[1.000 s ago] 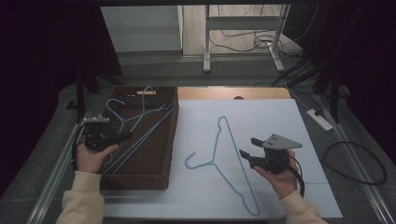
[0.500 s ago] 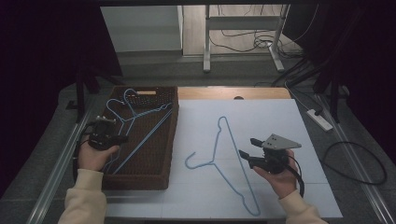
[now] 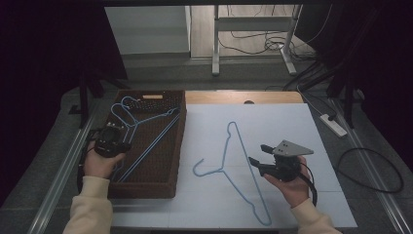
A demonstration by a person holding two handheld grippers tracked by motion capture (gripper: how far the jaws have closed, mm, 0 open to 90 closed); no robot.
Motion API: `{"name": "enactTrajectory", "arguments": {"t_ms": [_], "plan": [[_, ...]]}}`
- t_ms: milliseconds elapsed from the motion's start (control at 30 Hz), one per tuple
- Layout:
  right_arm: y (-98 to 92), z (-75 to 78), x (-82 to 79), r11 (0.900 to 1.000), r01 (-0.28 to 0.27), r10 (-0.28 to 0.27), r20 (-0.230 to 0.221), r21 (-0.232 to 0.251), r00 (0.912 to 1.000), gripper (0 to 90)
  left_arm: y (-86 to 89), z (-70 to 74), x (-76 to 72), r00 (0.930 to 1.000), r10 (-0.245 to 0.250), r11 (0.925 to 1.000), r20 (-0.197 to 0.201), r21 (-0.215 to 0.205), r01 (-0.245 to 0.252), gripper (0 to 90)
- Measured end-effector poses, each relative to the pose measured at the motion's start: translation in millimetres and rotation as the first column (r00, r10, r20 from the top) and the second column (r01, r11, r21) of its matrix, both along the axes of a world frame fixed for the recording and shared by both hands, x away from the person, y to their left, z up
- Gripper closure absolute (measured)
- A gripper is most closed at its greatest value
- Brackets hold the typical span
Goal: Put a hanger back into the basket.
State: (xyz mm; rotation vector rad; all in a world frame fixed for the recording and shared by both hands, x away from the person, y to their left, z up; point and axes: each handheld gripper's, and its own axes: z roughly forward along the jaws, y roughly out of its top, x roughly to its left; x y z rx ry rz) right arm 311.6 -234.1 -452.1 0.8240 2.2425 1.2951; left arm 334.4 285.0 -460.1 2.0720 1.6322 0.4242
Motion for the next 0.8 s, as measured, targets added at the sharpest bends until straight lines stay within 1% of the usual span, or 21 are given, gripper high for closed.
{"name": "enactTrajectory", "arguments": {"t_ms": [33, 67, 133, 167, 233, 267, 300, 333, 367, 433, 467, 533, 567, 600, 633, 700, 733, 767, 800], "plan": [[0.3, -0.1, -0.2, 1.0, 0.0, 0.0, -0.002, 0.0, 1.0, 36.3, -0.4, 1.9, -0.9, 0.9997, 0.009, 0.9999, 0.024, 0.014, -0.009, 72.8], [0.4, -0.1, -0.2, 1.0, -0.001, 0.001, -0.002, 0.0, 1.0, 36.3, -0.7, 3.7, -1.9, 0.9989, 0.009, 0.9997, 0.047, 0.022, -0.01, 68.6], [0.3, -0.1, -0.2, 1.0, 0.0, 0.0, -0.002, -0.001, 1.0, 36.3, -2.4, 10.7, -6.1, 0.993, -0.009, 0.9996, 0.118, 0.026, 0.006, 61.6], [0.1, -0.2, -0.1, 1.0, 0.0, 0.0, -0.002, -0.001, 1.0, 36.3, -4.0, 16.9, -9.5, 0.9869, -0.025, 0.9996, 0.159, 0.014, 0.024, 58.6], [-0.5, -0.5, 0.3, 1.0, 0.002, -0.002, -0.004, 0.0, 1.0, 36.3, -6.6, 25.1, -14.1, 0.9786, -0.039, 0.9982, 0.202, -0.037, 0.047, 50.8], [-0.7, -0.7, 0.5, 1.0, 0.003, -0.003, -0.006, 0.001, 1.0, 36.3, -8.0, 29.0, -16.6, 0.9739, -0.05, 0.9955, 0.221, -0.067, 0.067, 47.7], [-1.0, -0.7, 0.6, 1.0, 0.003, -0.003, -0.006, -0.002, 1.0, 36.2, -9.4, 32.7, -19.3, 0.968, -0.065, 0.9914, 0.242, -0.095, 0.09, 43.9], [-1.1, -0.8, 0.7, 1.0, 0.003, -0.003, -0.006, -0.002, 1.0, 36.2, -11.0, 36.1, -22.1, 0.9612, -0.081, 0.9863, 0.264, -0.118, 0.115, 42.0], [-1.1, -0.8, 0.6, 1.0, 0.003, -0.003, -0.006, -0.002, 1.0, 36.2, -12.5, 39.3, -24.7, 0.9546, -0.1, 0.9801, 0.281, -0.138, 0.143, 40.2], [-1.1, -0.8, 0.4, 1.0, 0.003, -0.003, -0.006, -0.002, 1.0, 36.2, -14.2, 43.9, -29.6, 0.9428, -0.131, 0.9686, 0.307, -0.163, 0.188, 37.2], [-1.2, -0.7, 0.3, 1.0, 0.003, -0.003, -0.006, -0.002, 1.0, 36.2, -15.6, 47.5, -34.4, 0.9319, -0.149, 0.9594, 0.331, -0.18, 0.217, 36.7], [-1.2, -0.8, 0.3, 1.0, 0.004, -0.004, -0.006, -0.002, 1.0, 36.2, -17.3, 51.9, -41.4, 0.9202, -0.168, 0.9496, 0.353, -0.192, 0.248, 35.1], [-1.3, -0.7, 0.3, 1.0, 0.004, -0.004, -0.006, -0.002, 1.0, 36.2, -17.9, 53.0, -43.9, 0.9162, -0.174, 0.9455, 0.361, -0.199, 0.258, 34.4], [-1.5, -0.6, 0.3, 1.0, 0.005, -0.005, -0.006, -0.003, 1.0, 36.2, -18.8, 54.0, -47.6, 0.9107, -0.186, 0.9373, 0.369, -0.212, 0.277, 34.0], [-1.7, -0.5, 0.4, 1.0, 0.006, -0.006, -0.006, -0.003, 1.0, 36.2, -19.7, 54.3, -49.9, 0.9082, -0.193, 0.9322, 0.372, -0.219, 0.288, 33.6], [-2.2, -0.4, 0.6, 1.0, 0.008, -0.008, -0.007, -0.005, 0.9999, 36.1, -21.6, 54.1, -53.7, 0.906, -0.204, 0.9275, 0.371, -0.222, 0.3, 32.9], [-2.6, -0.5, 1.0, 1.0, 0.009, -0.009, -0.007, -0.003, 0.9999, 36.1, -23.4, 53.5, -57.0, 0.9028, -0.214, 0.9248, 0.373, -0.221, 0.31, 32.7], [-3.1, -0.4, 1.2, 1.0, 0.012, -0.012, -0.007, -0.002, 0.9999, 36.1, -24.5, 53.1, -59.2, 0.901, -0.221, 0.9227, 0.373, -0.22, 0.317, 32.6], [-3.5, -0.1, 1.2, 1.0, 0.013, -0.013, -0.006, -0.005, 0.9999, 36.1, -27.0, 51.9, -63.0, 0.8971, -0.231, 0.9185, 0.377, -0.22, 0.329, 32.5]]}}
